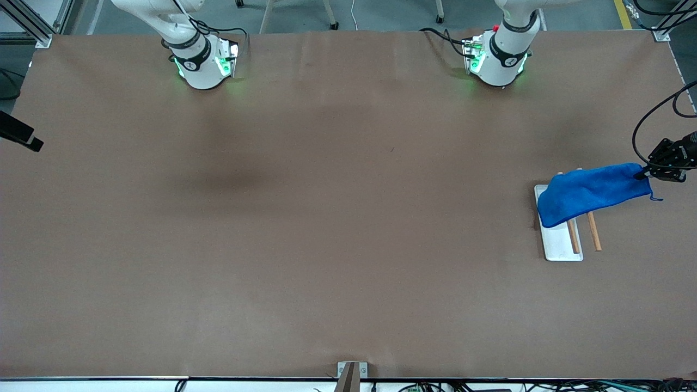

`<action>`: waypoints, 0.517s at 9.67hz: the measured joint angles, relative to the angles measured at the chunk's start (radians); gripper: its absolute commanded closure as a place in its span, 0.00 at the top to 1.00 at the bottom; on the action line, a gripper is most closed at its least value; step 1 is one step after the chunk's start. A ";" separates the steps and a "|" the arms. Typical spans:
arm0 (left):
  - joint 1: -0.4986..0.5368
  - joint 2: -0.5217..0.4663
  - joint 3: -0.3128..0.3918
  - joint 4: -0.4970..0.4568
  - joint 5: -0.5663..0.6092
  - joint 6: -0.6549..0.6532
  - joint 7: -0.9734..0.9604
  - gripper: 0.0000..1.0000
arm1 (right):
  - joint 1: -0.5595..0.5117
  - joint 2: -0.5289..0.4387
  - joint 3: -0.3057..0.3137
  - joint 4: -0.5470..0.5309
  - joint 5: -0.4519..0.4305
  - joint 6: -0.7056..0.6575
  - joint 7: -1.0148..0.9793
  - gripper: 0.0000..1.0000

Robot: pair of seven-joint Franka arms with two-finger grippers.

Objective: Right arm passes towel to left arm to hang
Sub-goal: 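Lower the towel over the dowels with the left gripper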

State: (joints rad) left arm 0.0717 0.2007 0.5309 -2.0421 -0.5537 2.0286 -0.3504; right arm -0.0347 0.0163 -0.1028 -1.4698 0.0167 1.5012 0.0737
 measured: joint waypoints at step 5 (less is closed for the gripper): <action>0.004 0.053 0.007 0.074 0.013 0.006 0.094 1.00 | 0.000 0.000 0.000 0.000 0.000 0.000 0.000 1.00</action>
State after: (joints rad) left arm 0.0759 0.2540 0.5380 -1.9679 -0.5403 2.0345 -0.2568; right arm -0.0351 0.0163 -0.1032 -1.4698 0.0167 1.5014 0.0737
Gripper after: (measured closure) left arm 0.454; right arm 0.000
